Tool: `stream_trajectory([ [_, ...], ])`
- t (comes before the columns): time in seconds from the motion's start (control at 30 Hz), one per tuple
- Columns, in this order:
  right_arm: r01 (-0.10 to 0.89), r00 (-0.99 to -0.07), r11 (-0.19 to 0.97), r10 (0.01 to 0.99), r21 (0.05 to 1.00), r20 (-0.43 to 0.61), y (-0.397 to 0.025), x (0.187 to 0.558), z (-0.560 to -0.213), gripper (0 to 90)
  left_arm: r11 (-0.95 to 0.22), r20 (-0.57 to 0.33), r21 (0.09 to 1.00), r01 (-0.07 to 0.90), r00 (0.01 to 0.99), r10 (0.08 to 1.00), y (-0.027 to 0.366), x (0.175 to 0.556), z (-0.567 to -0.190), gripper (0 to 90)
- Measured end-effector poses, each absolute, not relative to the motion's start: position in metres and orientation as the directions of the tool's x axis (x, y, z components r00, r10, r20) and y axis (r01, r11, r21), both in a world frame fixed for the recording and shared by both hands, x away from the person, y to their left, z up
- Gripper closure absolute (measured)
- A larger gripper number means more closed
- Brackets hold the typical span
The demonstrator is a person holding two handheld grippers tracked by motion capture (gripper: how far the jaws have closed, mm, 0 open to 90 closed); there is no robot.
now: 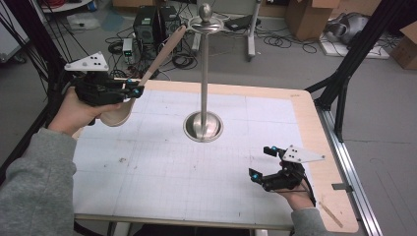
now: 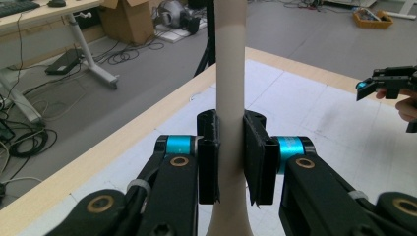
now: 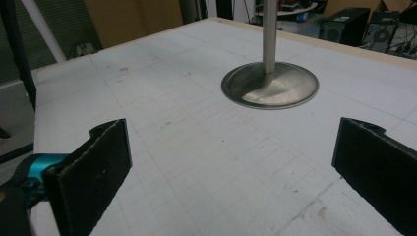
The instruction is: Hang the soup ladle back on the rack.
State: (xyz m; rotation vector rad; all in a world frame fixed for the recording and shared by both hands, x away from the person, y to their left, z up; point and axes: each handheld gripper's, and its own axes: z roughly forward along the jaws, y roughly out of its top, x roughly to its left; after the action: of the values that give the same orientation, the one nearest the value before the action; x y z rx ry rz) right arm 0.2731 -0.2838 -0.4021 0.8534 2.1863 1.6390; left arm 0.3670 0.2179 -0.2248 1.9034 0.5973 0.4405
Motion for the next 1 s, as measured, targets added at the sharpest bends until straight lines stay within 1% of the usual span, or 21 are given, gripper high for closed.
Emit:
stream_trajectory([
  [0.5, 0.298, -0.782, 0.180, 0.610, 0.938, 0.131, -0.286, 0.271, -0.402, 0.1, -0.360, 0.024, 0.896, 0.259, 0.782, 0.622, 0.194, 0.378, -0.237, 77.3],
  [0.67, 0.281, -0.783, 0.180, 0.611, 0.943, 0.117, -0.288, 0.270, -0.402, 0.1, -0.376, 0.029, 0.885, 0.275, 0.773, 0.633, 0.184, 0.383, -0.242, 77.4],
  [1.0, 0.294, -0.767, 0.172, 0.630, 0.940, 0.125, -0.298, 0.259, -0.402, 0.1, -0.383, 0.022, 0.875, 0.295, 0.768, 0.641, 0.166, 0.396, -0.251, 77.3],
])
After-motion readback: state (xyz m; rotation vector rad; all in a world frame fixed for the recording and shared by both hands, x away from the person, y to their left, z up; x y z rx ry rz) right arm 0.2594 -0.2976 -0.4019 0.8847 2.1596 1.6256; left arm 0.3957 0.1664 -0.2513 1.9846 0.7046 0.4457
